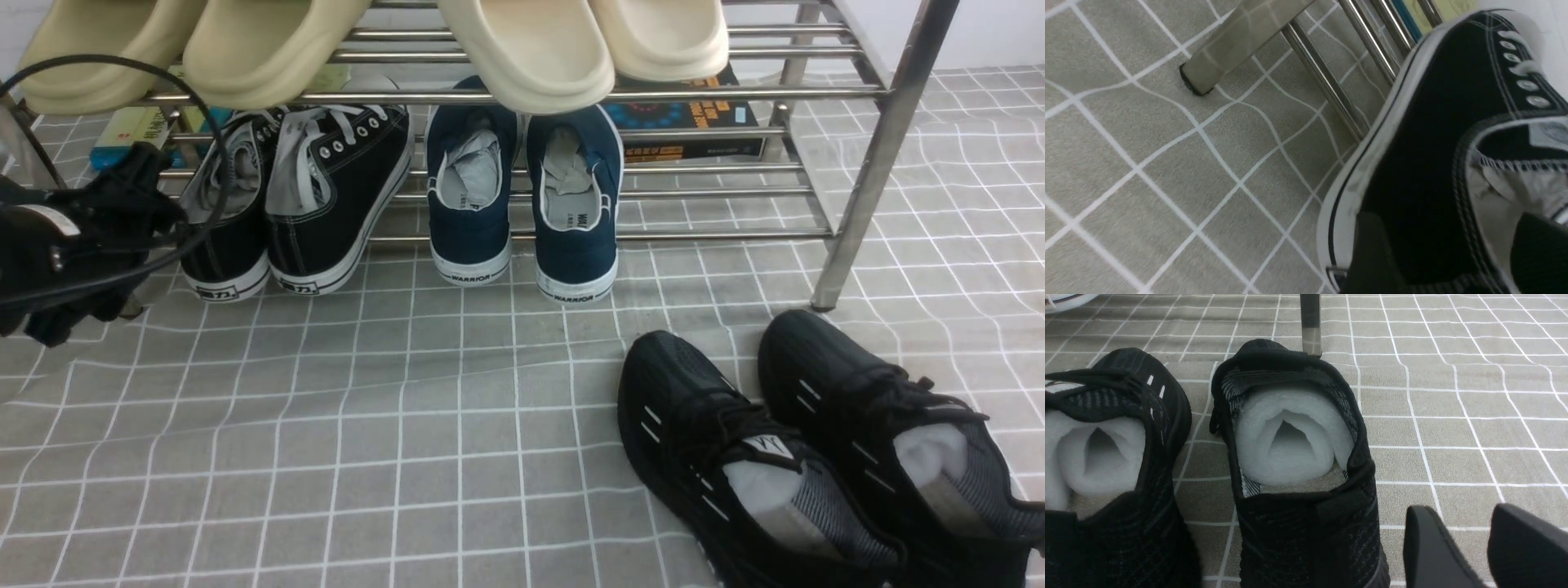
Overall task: Take the shoes off the shelf with your hand from the grey coffee tablecloth.
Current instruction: 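Grasp the leftmost shoe on the bottom shelf of the shoe rack with the left gripper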
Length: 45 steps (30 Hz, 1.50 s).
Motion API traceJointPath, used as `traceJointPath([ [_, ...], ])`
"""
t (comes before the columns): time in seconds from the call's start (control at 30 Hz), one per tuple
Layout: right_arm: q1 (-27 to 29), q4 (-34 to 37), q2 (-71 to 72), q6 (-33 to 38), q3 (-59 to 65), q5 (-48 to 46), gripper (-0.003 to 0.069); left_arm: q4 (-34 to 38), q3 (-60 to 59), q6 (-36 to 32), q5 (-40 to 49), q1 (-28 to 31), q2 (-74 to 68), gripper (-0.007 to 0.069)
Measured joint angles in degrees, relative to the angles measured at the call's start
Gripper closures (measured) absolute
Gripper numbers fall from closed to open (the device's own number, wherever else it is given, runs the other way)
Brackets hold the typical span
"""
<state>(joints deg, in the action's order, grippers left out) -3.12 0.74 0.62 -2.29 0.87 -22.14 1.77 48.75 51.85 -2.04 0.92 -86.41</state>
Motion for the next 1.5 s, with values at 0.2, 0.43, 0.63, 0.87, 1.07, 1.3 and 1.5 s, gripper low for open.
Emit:
traceJointPath([
  [0.2, 0.00, 0.00, 0.00, 0.00, 0.00, 0.00, 0.0421, 0.04, 0.11, 1.86, -3.36, 0.00, -2.11, 0.0226],
  [0.43, 0.00, 0.00, 0.00, 0.00, 0.00, 0.00, 0.0421, -0.02, 0.54, 3.20, -3.50, 0.00, -2.11, 0.0246],
  [0.63, 0.00, 0.00, 0.00, 0.00, 0.00, 0.00, 0.0421, -3.55, 0.89, 3.20, -3.48, 0.00, -2.16, 0.0235],
  [0.87, 0.00, 0.00, 0.00, 0.00, 0.00, 0.00, 0.0421, -10.33, 6.90, 3.20, 4.03, 0.00, -2.92, 0.0151],
  [1.07, 0.00, 0.00, 0.00, 0.00, 0.00, 0.00, 0.0420, -11.19, 8.87, 3.20, 6.94, 0.00, -5.60, 0.0138],
  [1.3, 0.00, 0.00, 0.00, 0.00, 0.00, 0.00, 0.0420, -9.33, 8.97, 3.40, 7.24, 0.00, -7.98, 0.0190],
  [1.5, 0.00, 0.00, 0.00, 0.00, 0.00, 0.00, 0.0420, -8.77, 9.37, 3.61, 7.01, 0.00, -9.04, 0.0393],
])
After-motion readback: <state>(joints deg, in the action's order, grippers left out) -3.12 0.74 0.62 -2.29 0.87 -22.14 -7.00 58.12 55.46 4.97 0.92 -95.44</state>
